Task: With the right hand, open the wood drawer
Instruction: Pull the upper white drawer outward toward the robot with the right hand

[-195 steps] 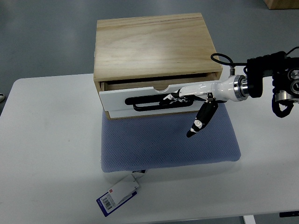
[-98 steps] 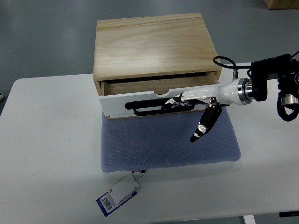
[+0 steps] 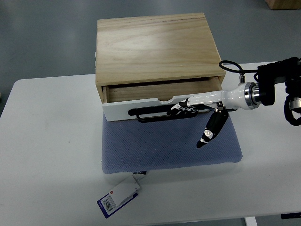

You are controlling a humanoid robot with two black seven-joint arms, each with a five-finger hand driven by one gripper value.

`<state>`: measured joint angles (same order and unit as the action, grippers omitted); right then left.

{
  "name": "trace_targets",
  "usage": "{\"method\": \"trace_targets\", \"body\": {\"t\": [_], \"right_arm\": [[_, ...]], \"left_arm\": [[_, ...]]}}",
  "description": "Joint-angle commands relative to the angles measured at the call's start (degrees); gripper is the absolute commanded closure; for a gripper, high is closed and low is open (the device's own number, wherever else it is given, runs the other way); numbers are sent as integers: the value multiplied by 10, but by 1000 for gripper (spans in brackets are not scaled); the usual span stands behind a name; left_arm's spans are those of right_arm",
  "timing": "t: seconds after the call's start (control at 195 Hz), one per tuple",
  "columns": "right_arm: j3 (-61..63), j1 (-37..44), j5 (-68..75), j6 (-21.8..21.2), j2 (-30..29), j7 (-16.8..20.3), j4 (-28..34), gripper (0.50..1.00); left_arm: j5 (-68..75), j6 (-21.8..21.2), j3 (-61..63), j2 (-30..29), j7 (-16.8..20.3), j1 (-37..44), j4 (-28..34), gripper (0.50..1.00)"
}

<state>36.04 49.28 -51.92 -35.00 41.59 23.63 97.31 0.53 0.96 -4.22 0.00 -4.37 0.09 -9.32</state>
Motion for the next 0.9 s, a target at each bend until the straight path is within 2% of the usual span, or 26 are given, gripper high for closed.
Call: {"method": "trace_targets", "body": {"t": [0.0, 0.624, 0.896], "right_arm": [[0, 0, 1, 0, 1, 0, 0, 550], [3, 8, 20, 0, 3, 6, 5, 550], [15, 54, 50, 0, 9, 7, -4, 550]], "left_arm": [[0, 0, 0, 0, 0, 0, 0, 500], [0, 0, 0, 0, 0, 0, 0, 500], [0, 0, 0, 0, 0, 0, 0, 500]]}}
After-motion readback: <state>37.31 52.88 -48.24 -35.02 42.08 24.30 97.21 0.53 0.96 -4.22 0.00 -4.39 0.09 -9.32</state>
